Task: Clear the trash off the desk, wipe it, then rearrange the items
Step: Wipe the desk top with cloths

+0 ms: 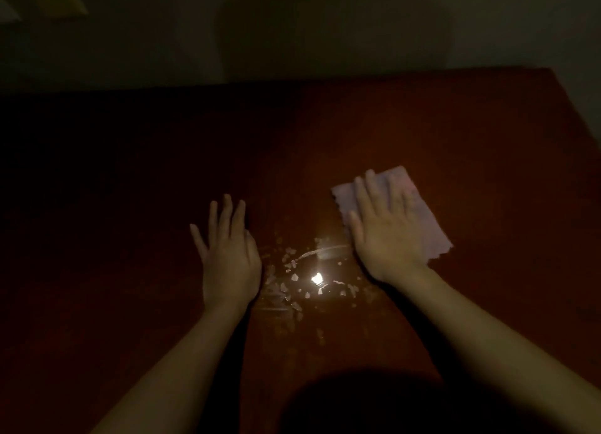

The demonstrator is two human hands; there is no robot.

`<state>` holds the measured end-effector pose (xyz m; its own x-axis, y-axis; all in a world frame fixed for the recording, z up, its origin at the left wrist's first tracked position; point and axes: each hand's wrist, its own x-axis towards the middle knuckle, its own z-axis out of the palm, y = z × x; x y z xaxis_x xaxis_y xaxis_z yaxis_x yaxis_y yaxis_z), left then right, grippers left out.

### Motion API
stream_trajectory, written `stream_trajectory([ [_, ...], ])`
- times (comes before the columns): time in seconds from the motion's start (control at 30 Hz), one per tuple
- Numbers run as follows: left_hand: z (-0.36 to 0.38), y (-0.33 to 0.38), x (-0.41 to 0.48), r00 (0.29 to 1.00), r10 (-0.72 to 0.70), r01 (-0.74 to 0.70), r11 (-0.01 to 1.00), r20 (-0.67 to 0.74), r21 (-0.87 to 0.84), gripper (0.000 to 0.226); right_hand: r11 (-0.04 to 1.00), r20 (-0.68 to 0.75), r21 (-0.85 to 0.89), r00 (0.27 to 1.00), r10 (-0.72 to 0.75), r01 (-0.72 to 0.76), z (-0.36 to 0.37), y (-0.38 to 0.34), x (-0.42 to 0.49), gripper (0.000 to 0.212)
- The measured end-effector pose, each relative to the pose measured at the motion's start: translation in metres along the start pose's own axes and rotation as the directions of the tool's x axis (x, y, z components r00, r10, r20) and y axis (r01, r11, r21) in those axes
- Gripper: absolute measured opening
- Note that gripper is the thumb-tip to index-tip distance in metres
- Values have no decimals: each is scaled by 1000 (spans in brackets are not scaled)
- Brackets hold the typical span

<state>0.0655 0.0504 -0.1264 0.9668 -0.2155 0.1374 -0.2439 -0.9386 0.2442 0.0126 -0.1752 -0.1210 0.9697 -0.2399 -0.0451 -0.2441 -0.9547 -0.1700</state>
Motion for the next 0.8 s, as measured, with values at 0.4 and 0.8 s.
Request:
stream_trajectory([
  [0.4, -7, 7, -25, 997, -25, 24, 1000, -79, -18, 49, 982, -86, 52, 978, 187, -183, 17, -55, -89, 65],
  [0.8, -22, -9, -121, 993, 118, -118, 993, -21, 2, 58, 972, -95, -15, 968, 231, -233, 21, -7, -207, 62],
])
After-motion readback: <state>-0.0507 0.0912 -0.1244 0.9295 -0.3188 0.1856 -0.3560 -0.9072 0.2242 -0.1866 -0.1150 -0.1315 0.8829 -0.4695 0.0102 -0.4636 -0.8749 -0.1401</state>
